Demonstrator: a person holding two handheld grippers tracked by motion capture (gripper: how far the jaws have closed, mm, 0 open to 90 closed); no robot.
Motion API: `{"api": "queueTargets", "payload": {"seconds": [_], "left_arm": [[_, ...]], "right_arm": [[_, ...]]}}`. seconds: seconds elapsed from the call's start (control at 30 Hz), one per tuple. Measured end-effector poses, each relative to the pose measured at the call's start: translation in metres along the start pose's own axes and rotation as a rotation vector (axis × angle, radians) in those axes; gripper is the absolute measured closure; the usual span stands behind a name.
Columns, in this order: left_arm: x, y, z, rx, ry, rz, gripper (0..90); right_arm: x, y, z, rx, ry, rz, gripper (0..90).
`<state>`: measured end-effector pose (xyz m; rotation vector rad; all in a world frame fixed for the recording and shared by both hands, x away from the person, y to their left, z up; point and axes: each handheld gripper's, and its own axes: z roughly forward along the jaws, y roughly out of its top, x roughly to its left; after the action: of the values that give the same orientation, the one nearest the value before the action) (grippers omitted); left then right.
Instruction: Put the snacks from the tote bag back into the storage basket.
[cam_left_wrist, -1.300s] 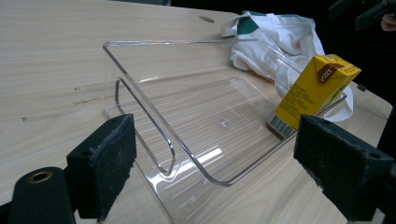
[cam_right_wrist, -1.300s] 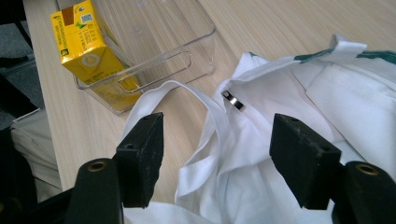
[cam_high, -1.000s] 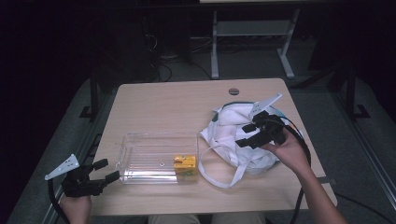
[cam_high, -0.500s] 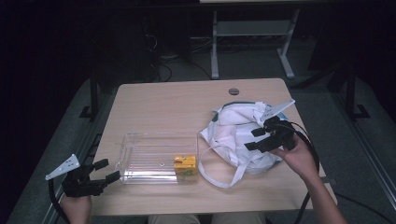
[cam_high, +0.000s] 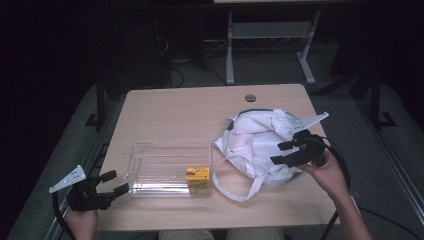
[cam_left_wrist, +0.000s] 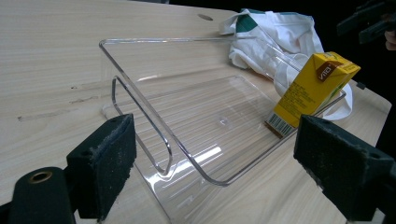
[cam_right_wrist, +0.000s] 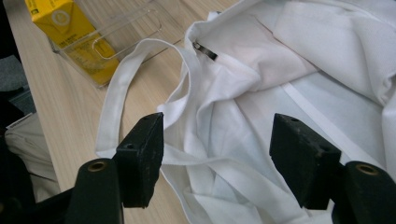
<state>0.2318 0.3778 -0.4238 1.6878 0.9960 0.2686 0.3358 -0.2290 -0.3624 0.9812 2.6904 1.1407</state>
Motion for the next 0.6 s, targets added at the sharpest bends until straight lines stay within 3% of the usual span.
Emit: {"api": "queueTargets", "payload": {"seconds": [0.6], "left_arm": [[0.0, 0.0, 0.001, 0.004, -0.003, -0.003, 12.8]], "right_arm": [[-0.004, -0.029, -0.008, -0.011, -0.043, 0.044, 34.8]]}}
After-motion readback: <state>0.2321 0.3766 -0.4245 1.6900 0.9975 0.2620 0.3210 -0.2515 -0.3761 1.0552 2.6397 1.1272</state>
